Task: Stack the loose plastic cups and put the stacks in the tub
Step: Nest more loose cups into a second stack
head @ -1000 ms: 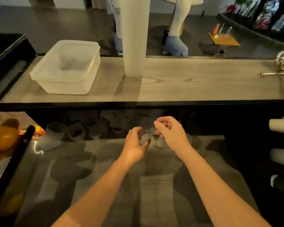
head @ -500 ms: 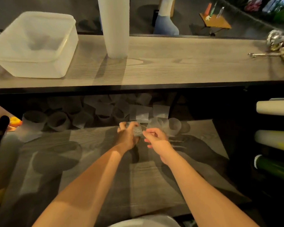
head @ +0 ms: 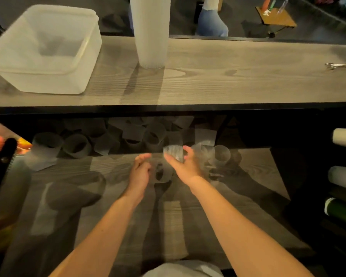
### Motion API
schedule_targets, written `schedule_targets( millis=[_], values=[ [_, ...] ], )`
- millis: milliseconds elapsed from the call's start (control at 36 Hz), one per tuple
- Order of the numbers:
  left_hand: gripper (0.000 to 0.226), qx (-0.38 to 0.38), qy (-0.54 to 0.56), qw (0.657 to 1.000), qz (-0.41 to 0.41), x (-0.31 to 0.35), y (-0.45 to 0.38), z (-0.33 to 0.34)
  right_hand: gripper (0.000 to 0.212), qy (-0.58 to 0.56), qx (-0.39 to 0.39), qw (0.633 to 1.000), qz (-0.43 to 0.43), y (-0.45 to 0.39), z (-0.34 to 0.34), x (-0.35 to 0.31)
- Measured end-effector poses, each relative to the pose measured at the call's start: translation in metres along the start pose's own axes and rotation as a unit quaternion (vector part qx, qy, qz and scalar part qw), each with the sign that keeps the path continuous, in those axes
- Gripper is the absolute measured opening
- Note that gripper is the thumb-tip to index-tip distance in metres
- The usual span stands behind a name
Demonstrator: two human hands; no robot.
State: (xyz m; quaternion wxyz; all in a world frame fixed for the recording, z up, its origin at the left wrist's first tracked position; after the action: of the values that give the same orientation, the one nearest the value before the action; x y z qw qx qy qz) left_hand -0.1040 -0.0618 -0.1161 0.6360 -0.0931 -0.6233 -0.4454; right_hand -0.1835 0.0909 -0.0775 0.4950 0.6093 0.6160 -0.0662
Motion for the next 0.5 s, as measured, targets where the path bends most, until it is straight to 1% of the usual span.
schedule_targets(
  millis=[28,56,111,139,167,194,222,250,278,306,333,361,389,417,444,472,500],
  values=[
    [0.037,-0.014,0.021,1.000,-0.008,0.000,0.007,0.003,0.080,-0.025,-0.036,0.999,0.016,-0.001,0.008,0.000],
    [0.039,-0.035,0.043,0.998,-0.021,-0.001,0.013,0.008,0.081,-0.056,-0.081,0.994,0.046,0.001,0.016,0.002],
    [0.036,-0.075,0.063,0.995,-0.031,0.002,0.023,0.020,0.078,-0.113,-0.180,0.971,0.108,0.006,0.031,0.012],
    [0.030,-0.086,0.042,0.995,-0.020,0.003,0.024,0.025,0.069,-0.129,-0.224,0.958,0.123,0.011,0.036,0.015],
    [0.027,-0.089,0.019,0.996,-0.003,0.005,0.024,0.029,0.055,-0.140,-0.254,0.949,0.124,0.013,0.039,0.019],
    [0.028,-0.079,0.001,0.997,0.011,0.005,0.021,0.029,0.045,-0.154,-0.259,0.946,0.119,0.014,0.038,0.022],
    [0.028,-0.059,-0.026,0.998,0.020,0.003,0.016,0.027,0.040,-0.178,-0.251,0.944,0.118,0.013,0.035,0.027],
    [0.025,-0.033,-0.076,0.996,0.033,0.001,0.010,0.024,0.038,-0.203,-0.233,0.944,0.118,0.012,0.030,0.031],
    [0.025,-0.014,-0.154,0.987,0.037,-0.001,0.005,0.022,0.039,-0.229,-0.212,0.942,0.123,0.010,0.026,0.037],
    [0.038,-0.005,-0.256,0.966,0.042,-0.003,0.000,0.021,0.041,-0.250,-0.189,0.941,0.127,0.011,0.020,0.042],
    [0.054,-0.004,-0.343,0.937,0.060,-0.002,-0.005,0.022,0.042,-0.271,-0.172,0.938,0.133,0.011,0.014,0.047],
    [0.068,-0.006,-0.408,0.909,0.088,-0.001,-0.010,0.026,0.041,-0.286,-0.151,0.936,0.139,0.011,0.008,0.052],
    [0.077,-0.008,-0.451,0.885,0.117,0.002,-0.014,0.030,0.039,-0.303,-0.129,0.933,0.144,0.011,0.002,0.058],
    [0.081,-0.011,-0.485,0.864,0.136,0.002,-0.020,0.034,0.041,-0.322,-0.104,0.929,0.148,0.010,-0.005,0.064],
    [0.079,-0.011,-0.516,0.845,0.138,0.000,-0.026,0.034,0.044,-0.345,-0.082,0.923,0.151,0.009,-0.010,0.069],
    [0.073,-0.008,-0.534,0.835,0.130,-0.002,-0.032,0.032,0.048,-0.359,-0.064,0.918,0.155,0.008,-0.014,0.074],
    [0.065,0.000,-0.537,0.835,0.122,-0.002,-0.036,0.028,0.050,-0.371,-0.053,0.913,0.160,0.008,-0.017,0.077]
  ],
)
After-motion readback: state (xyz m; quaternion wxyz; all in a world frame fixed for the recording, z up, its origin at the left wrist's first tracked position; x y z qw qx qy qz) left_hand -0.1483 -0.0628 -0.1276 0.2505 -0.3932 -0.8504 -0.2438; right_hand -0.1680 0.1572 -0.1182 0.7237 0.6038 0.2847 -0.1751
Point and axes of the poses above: each hand's wrist, its own y-axis away from the middle knuckle, its own z-axis out of the palm, x = y × z, the point moved 8 cm from there along -y, towards the middle knuckle, and after that the axes turned 12 degrees about y, right-handed, at the moved point
